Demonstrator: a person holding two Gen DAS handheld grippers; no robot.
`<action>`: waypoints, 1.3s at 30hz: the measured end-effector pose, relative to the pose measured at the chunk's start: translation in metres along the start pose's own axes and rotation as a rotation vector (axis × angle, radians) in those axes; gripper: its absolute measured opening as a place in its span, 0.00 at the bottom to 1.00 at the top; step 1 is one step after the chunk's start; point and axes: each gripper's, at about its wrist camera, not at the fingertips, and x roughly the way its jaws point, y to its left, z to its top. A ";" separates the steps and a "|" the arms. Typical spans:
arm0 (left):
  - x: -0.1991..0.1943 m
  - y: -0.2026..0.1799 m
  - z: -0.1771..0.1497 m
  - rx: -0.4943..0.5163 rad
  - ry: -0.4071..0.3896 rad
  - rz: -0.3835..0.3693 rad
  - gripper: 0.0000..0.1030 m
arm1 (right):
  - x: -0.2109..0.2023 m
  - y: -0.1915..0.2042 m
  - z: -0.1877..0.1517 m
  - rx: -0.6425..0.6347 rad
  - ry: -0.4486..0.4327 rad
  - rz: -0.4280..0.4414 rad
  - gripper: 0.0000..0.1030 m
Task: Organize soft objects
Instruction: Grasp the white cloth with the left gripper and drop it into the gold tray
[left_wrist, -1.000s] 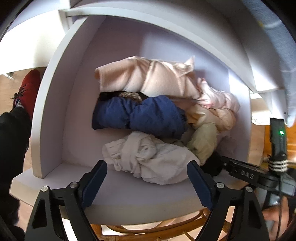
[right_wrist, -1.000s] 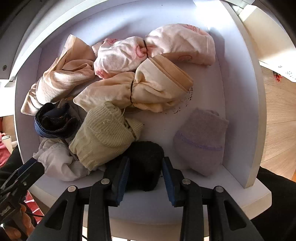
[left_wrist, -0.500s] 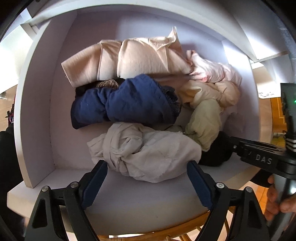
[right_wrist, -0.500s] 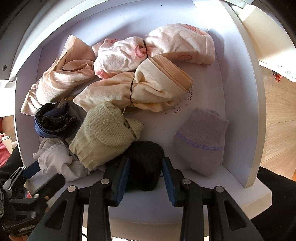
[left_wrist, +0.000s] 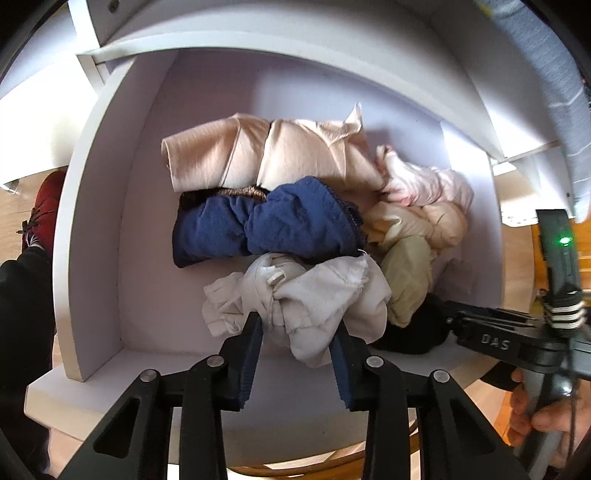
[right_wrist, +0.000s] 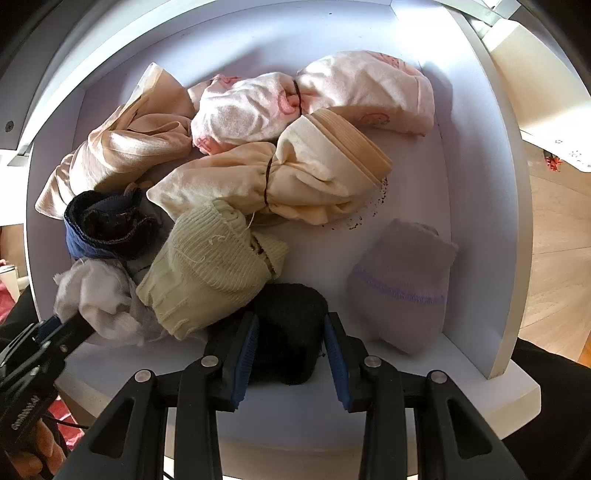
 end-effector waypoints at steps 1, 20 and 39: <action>-0.003 -0.001 0.000 -0.004 -0.003 -0.003 0.34 | 0.000 0.000 0.000 -0.002 0.000 -0.001 0.35; -0.095 0.010 -0.009 -0.036 -0.225 -0.159 0.21 | 0.002 0.015 -0.007 -0.041 -0.009 -0.026 0.35; -0.276 -0.026 -0.001 0.074 -0.644 -0.251 0.20 | 0.000 0.020 -0.008 -0.034 -0.012 -0.020 0.35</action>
